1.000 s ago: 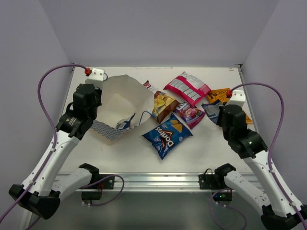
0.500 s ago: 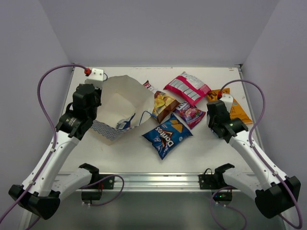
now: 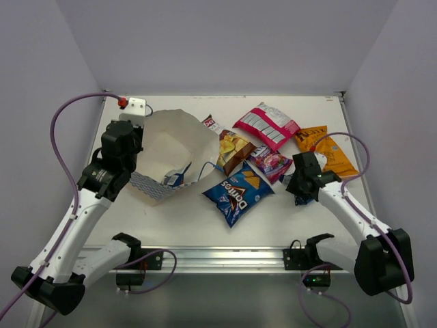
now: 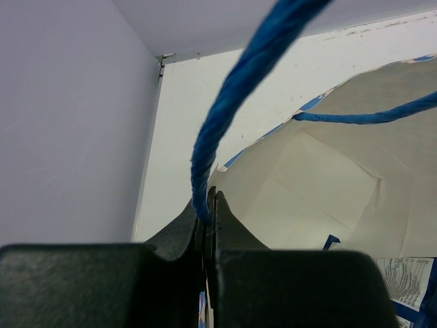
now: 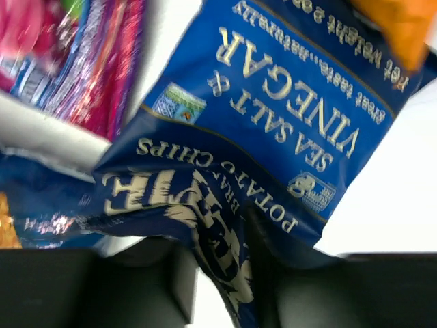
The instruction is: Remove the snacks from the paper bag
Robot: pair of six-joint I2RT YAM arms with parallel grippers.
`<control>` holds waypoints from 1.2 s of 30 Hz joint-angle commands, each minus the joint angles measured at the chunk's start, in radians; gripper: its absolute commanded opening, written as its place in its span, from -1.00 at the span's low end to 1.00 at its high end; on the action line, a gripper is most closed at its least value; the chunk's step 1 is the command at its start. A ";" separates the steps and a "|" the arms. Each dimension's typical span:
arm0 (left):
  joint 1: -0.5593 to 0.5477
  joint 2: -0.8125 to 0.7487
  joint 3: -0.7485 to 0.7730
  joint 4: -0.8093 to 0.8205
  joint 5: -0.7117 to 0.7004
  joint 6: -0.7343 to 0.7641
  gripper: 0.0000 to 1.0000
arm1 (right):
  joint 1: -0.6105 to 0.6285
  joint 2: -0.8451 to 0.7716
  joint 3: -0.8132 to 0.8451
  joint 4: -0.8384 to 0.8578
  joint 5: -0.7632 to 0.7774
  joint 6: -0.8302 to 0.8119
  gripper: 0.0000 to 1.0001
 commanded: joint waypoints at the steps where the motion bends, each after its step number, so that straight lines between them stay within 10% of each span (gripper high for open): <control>1: 0.006 -0.020 0.018 0.040 -0.002 0.012 -1.00 | -0.055 -0.065 -0.006 0.055 -0.029 -0.004 -0.19; 9: 0.006 -0.033 -0.010 0.062 0.130 0.060 -1.00 | 0.108 -0.284 0.205 0.159 -0.171 -0.343 0.64; 23: 0.006 -0.005 -0.021 0.108 0.443 0.189 -1.00 | 0.524 0.159 0.574 0.389 -0.459 -0.857 0.73; 36: 0.004 -0.057 -0.093 0.120 0.484 0.215 -1.00 | 0.763 0.397 0.661 0.389 -0.264 -1.038 0.75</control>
